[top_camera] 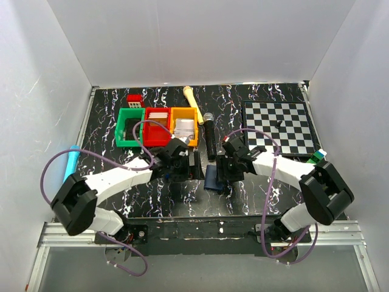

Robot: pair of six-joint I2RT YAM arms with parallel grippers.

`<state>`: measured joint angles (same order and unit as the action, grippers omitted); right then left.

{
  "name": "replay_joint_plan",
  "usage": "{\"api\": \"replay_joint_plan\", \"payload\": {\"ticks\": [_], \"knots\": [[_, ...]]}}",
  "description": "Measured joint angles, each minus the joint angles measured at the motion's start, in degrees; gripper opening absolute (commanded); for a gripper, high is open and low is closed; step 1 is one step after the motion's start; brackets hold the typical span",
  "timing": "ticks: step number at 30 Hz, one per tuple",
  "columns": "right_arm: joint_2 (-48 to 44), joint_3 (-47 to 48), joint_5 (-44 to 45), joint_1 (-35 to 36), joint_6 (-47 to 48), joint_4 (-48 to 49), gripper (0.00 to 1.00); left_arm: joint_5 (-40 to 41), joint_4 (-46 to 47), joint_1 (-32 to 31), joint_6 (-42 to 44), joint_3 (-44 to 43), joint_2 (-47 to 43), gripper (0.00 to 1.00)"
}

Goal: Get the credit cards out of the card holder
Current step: Move the card holder to the center of the board.

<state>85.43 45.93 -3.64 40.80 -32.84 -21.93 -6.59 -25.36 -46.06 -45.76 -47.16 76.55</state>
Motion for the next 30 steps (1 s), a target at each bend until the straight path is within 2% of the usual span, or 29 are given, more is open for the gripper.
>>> {"api": "replay_joint_plan", "payload": {"ticks": [3,7,17,25,30], "knots": [[-2.78,-0.04,2.14,-0.20,-0.20,-1.70,0.65,0.31,1.53,-1.03,0.02,-2.40,4.70,0.88],[-5.20,-0.07,2.91,-2.08,-0.66,-1.92,0.62,0.50,3.30,-1.31,-0.55,-2.62,8.70,0.80],[0.55,-0.07,-0.61,-5.84,-1.46,-0.55,0.59,0.22,7.76,-1.31,-0.59,-4.02,16.35,0.68],[2.21,0.04,-5.68,-5.95,-1.49,2.89,0.55,-0.94,9.60,-1.31,-0.35,-4.66,18.43,0.50],[2.82,0.04,-7.72,-5.38,-1.51,4.22,0.54,-1.36,11.21,-1.31,-0.55,-1.95,17.51,0.34]]}}
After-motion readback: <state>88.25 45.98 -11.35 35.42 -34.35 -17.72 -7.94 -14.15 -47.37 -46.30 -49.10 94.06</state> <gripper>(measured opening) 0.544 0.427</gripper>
